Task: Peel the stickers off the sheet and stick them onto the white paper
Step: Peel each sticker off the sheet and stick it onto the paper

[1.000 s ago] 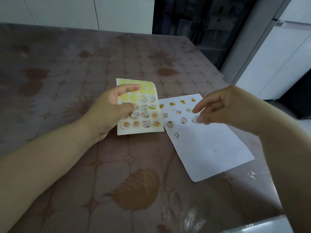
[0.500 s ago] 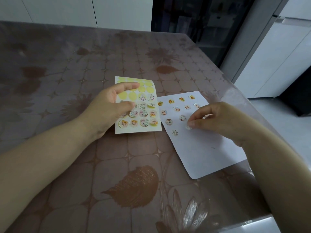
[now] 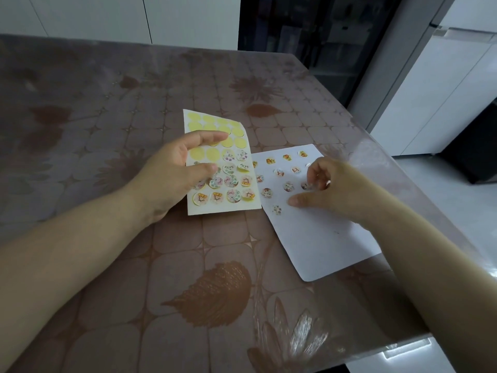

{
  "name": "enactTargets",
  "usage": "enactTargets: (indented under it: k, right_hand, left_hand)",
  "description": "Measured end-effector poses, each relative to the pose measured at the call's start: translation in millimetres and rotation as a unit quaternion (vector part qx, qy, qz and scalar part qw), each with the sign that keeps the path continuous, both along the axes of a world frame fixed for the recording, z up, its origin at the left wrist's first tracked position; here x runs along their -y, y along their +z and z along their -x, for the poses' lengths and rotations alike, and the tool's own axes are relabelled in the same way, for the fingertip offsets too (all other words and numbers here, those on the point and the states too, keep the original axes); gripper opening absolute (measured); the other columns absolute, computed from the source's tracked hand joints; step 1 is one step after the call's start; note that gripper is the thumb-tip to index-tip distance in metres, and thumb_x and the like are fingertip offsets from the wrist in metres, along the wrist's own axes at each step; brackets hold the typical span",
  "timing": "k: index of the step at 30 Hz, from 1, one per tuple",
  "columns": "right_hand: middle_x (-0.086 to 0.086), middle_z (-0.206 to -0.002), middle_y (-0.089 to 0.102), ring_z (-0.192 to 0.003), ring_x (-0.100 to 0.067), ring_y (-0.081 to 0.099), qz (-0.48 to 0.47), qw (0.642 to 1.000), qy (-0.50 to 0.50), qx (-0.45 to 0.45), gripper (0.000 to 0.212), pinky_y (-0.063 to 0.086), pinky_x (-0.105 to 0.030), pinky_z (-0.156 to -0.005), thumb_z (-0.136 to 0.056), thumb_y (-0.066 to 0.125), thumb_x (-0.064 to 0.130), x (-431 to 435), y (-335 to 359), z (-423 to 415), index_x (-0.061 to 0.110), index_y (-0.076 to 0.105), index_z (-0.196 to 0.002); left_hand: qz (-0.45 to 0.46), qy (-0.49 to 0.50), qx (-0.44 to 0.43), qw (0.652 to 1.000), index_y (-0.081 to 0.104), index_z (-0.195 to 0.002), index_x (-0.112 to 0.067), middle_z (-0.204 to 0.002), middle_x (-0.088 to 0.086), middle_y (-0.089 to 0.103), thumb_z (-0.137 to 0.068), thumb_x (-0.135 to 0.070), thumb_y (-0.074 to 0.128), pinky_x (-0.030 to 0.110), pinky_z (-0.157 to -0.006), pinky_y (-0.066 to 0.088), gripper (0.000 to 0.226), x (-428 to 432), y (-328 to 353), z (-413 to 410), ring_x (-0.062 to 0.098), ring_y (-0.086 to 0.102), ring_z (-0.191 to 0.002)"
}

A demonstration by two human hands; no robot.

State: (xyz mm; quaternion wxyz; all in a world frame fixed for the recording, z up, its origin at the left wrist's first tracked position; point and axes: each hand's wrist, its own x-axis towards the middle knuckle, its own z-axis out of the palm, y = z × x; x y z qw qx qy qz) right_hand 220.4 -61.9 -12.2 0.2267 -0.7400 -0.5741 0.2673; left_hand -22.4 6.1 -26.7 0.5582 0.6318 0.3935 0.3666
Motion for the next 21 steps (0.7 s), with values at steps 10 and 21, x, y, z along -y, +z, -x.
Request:
enactTargets:
  k: [10, 21]
  right_hand:
    - [0.017, -0.067, 0.056, -0.058, -0.001, 0.048, -0.084, 0.992, 0.087, 0.037, 0.024, 0.035, -0.011, -0.054, -0.075, 0.065, 0.05, 17, 13, 2, 0.027, 0.058, -0.075]
    - [0.014, -0.154, -0.019, -0.14, -0.002, -0.013, 0.044, 0.963, 0.164, 0.208, 0.088, -0.01, -0.022, -0.109, -0.073, 0.024, 0.073, 43, -13, 28, 0.038, -0.016, -0.143]
  left_hand:
    - [0.01, -0.024, 0.018, 0.999, 0.061, -0.118, -0.031, -0.133, -0.003, 0.057, -0.092, 0.003, 0.054, 0.039, -0.091, 0.055, 0.044, 5, 2, -1, 0.016, 0.063, -0.112]
    - [0.041, -0.026, 0.056, 0.997, 0.061, -0.119, -0.027, -0.13, -0.004, 0.058, -0.09, 0.008, 0.053, 0.033, -0.092, 0.054, 0.046, 6, 2, -4, 0.015, 0.062, -0.114]
